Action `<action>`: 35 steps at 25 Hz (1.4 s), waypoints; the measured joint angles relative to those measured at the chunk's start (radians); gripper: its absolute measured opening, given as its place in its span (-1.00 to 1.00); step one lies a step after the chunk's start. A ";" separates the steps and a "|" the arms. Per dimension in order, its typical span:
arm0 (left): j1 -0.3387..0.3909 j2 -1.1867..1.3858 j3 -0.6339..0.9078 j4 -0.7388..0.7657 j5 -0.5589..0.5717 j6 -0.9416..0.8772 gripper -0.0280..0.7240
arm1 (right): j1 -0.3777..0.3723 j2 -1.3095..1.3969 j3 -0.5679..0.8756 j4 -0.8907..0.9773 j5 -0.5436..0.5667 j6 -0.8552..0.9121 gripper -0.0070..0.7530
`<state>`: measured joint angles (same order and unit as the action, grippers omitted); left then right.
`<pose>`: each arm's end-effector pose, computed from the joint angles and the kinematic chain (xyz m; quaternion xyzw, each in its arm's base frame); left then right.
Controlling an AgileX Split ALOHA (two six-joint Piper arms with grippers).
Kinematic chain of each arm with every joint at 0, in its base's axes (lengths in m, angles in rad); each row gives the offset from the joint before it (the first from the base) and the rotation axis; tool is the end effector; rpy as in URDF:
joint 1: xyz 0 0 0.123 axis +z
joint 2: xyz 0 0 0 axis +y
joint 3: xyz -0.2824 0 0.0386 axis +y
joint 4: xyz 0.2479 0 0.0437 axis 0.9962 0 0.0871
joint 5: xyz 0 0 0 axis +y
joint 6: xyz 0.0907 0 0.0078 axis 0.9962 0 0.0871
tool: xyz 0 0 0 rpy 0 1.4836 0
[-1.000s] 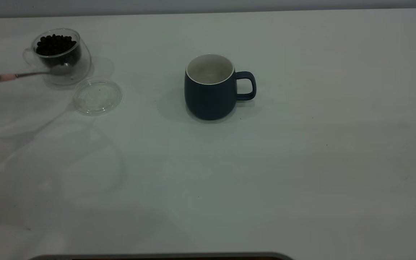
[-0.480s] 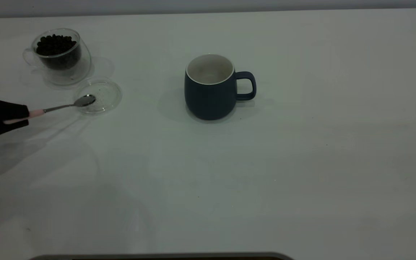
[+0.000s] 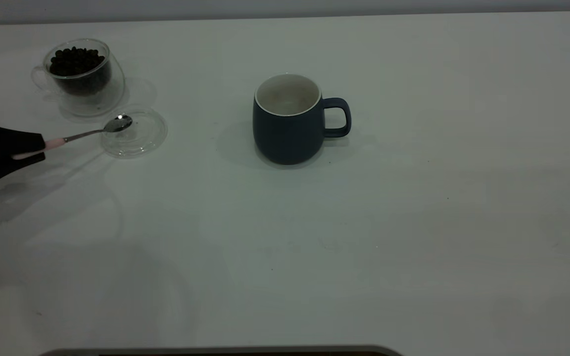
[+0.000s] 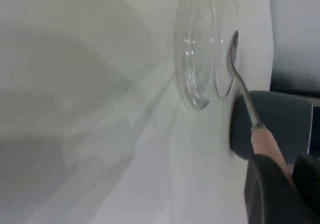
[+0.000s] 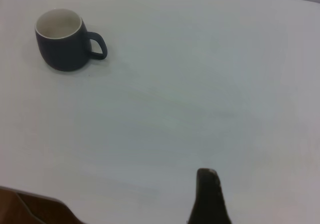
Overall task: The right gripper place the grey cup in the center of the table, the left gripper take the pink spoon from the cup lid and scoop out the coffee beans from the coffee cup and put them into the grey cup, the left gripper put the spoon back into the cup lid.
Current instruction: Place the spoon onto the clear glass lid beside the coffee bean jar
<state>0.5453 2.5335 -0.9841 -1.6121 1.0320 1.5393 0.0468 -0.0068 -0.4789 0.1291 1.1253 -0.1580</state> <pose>0.3065 0.0945 -0.0402 -0.2383 0.8345 -0.4628 0.1809 -0.0073 0.0103 0.2667 -0.0932 0.8663 0.0372 0.4893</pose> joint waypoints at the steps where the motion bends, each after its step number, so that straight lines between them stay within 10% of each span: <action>1: -0.009 0.005 -0.005 -0.006 0.000 -0.001 -0.58 | 0.000 0.000 0.000 0.000 0.000 0.000 0.56; 26: -0.077 0.019 -0.013 -0.144 -0.053 0.018 -0.55 | 0.000 0.000 0.000 0.000 0.000 0.000 0.56; 35: -0.098 0.019 -0.013 -0.149 -0.053 0.025 -0.03 | 0.000 0.000 0.000 0.000 0.000 0.000 0.56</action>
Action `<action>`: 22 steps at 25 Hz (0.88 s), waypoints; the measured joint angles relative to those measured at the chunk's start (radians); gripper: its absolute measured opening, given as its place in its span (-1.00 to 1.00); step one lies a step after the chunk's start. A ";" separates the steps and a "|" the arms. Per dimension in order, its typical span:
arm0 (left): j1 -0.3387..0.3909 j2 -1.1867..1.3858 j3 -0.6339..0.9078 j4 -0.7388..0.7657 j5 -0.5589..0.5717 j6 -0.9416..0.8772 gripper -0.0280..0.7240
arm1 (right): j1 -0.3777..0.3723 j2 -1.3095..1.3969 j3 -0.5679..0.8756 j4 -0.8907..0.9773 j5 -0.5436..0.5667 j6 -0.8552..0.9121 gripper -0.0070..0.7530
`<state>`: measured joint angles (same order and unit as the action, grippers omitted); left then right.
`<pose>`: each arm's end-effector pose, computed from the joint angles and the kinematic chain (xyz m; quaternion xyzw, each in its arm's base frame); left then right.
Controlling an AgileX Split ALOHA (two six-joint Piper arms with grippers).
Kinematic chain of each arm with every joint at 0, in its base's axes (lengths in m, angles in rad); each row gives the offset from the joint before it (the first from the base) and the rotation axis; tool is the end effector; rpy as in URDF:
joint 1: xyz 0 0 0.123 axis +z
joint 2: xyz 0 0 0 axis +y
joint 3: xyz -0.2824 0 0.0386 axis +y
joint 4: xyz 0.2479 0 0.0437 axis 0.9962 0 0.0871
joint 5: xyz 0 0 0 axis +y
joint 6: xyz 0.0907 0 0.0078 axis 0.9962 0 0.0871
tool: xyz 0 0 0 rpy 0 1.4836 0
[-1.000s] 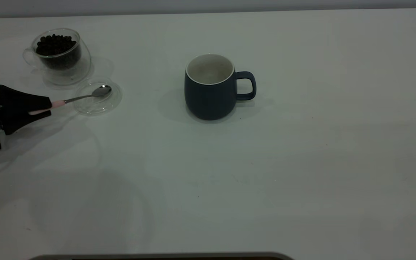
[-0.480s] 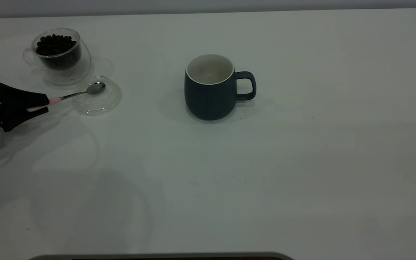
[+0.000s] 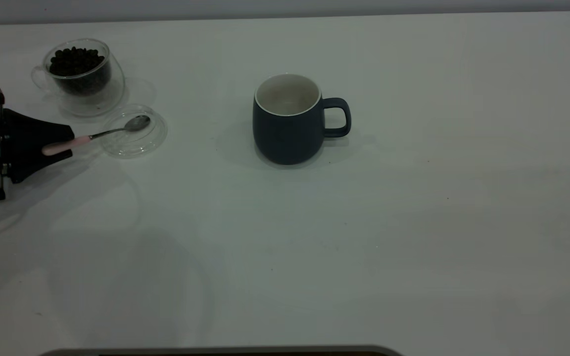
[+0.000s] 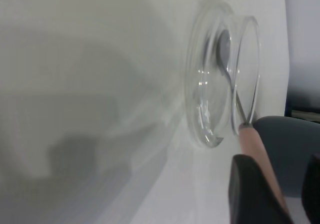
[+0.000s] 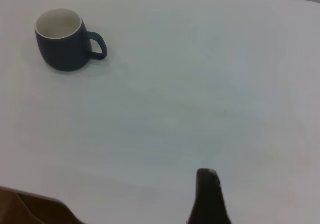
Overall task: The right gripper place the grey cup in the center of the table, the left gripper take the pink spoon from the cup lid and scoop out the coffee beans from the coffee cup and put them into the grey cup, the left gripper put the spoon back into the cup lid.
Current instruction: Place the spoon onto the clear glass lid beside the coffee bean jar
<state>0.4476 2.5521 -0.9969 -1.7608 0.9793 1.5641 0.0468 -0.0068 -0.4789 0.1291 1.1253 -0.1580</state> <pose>0.3235 0.0729 -0.0482 -0.2551 0.8392 -0.4408 0.1907 -0.0073 0.0103 0.2667 -0.0932 0.8663 0.0372 0.4893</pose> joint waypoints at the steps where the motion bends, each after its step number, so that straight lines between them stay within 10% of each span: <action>1: 0.000 0.000 0.000 0.000 0.000 0.000 0.04 | 0.000 0.000 0.000 0.000 0.000 0.000 0.56; 10: 0.000 0.000 0.000 0.002 0.000 0.022 0.53 | 0.000 0.000 0.000 0.000 0.000 0.000 0.56; 22: 0.000 -0.057 -0.062 0.204 -0.111 -0.077 0.59 | 0.000 0.000 0.000 0.000 0.000 0.000 0.56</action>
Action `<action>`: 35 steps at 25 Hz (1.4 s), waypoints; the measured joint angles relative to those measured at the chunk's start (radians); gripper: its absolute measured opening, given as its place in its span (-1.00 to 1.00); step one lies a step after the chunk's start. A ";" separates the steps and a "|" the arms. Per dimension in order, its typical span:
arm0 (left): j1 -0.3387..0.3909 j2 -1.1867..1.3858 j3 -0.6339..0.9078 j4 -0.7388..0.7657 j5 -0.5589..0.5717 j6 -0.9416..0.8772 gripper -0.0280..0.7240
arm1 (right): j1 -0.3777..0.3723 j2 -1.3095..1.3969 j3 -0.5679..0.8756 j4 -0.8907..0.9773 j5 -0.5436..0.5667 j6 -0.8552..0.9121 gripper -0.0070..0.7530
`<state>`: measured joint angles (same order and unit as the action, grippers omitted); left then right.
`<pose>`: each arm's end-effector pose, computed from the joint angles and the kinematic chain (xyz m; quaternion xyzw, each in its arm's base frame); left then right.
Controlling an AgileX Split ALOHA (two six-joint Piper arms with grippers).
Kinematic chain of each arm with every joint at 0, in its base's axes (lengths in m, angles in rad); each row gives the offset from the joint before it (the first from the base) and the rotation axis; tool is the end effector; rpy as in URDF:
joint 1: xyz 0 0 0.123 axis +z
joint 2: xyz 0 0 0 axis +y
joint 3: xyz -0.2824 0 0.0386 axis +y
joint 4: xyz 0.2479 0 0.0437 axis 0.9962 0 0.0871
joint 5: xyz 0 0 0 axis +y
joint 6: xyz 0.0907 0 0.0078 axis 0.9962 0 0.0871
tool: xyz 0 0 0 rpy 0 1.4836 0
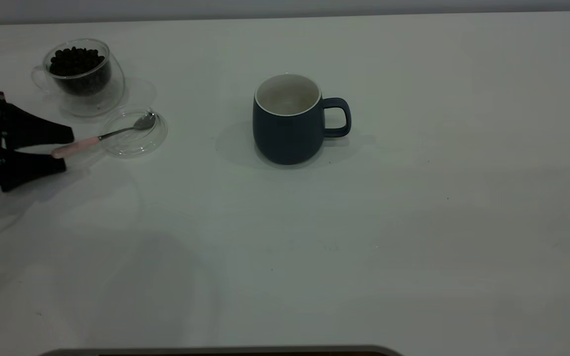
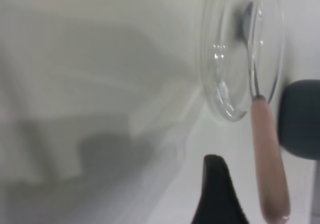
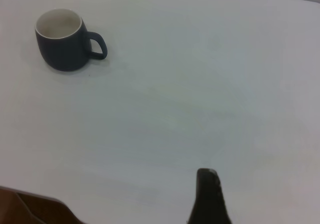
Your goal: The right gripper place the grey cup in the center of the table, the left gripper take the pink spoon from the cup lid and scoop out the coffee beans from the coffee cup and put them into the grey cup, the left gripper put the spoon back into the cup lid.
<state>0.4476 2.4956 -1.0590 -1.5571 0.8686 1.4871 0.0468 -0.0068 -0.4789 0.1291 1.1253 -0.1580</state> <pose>0.3341 0.0832 -0.0351 -0.1860 0.8841 -0.3930 0.1713 -0.0073 0.0103 0.2667 -0.0932 0.8663 0.0372 0.4893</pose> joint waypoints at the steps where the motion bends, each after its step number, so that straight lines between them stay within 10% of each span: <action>1: 0.000 -0.017 -0.009 0.033 -0.024 -0.031 0.59 | 0.000 0.000 0.000 0.000 0.000 0.000 0.56; 19: -0.012 -0.584 -0.203 0.793 0.037 -0.723 0.59 | 0.000 0.000 0.000 0.000 0.000 0.000 0.56; 35: -0.355 -1.211 -0.184 1.188 0.297 -1.098 0.59 | 0.000 0.000 0.000 0.000 0.000 0.000 0.56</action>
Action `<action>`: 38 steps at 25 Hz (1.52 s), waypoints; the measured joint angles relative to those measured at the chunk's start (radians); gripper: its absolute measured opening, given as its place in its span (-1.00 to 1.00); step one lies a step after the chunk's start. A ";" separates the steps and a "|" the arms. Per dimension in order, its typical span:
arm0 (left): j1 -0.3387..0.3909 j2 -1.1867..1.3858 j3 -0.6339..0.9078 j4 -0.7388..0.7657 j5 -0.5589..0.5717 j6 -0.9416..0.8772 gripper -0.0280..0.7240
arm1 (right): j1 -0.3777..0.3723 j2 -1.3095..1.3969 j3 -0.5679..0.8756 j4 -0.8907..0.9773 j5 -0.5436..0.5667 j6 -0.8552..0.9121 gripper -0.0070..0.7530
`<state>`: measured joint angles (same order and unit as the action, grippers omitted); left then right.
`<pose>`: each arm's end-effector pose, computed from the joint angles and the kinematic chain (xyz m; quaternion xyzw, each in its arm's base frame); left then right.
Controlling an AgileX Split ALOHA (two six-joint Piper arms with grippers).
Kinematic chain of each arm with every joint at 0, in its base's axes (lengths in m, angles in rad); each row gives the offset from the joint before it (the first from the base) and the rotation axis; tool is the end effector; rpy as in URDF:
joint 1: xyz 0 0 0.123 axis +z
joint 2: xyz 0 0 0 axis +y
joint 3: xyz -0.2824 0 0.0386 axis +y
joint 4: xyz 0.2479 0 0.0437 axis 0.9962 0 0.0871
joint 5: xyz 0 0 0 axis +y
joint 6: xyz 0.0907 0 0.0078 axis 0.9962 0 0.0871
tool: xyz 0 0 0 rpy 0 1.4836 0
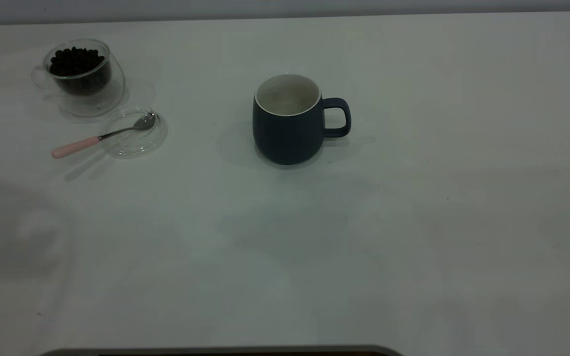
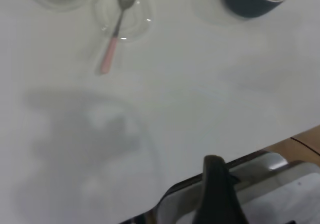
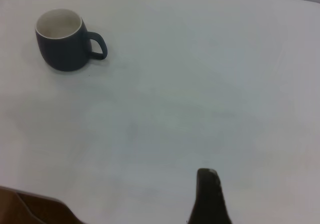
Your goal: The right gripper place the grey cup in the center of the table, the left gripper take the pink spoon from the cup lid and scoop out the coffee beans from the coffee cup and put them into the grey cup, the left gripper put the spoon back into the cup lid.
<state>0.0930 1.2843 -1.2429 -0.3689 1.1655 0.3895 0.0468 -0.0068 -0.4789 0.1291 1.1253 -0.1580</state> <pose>0.2478 -0.0072 0.3618 0.1091 0.9525 -0.1227 0.2566 -0.0073 0.0103 0.2667 -0.0932 0.8663 0.0372 0.4893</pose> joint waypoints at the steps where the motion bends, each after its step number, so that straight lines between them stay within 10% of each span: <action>1: -0.007 -0.030 0.008 0.031 0.000 -0.025 0.59 | 0.000 0.000 0.000 0.000 0.000 0.000 0.56; 15: -0.021 -0.500 0.319 0.393 0.000 -0.330 0.59 | 0.000 0.000 0.000 0.000 0.000 0.000 0.56; 38: -0.021 -1.069 0.756 0.347 -0.030 -0.368 0.59 | 0.000 0.000 0.000 0.000 0.000 0.000 0.56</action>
<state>0.0723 0.2156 -0.4874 -0.0219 1.1358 0.0216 0.0468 -0.0068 -0.4789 0.1291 1.1253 -0.1580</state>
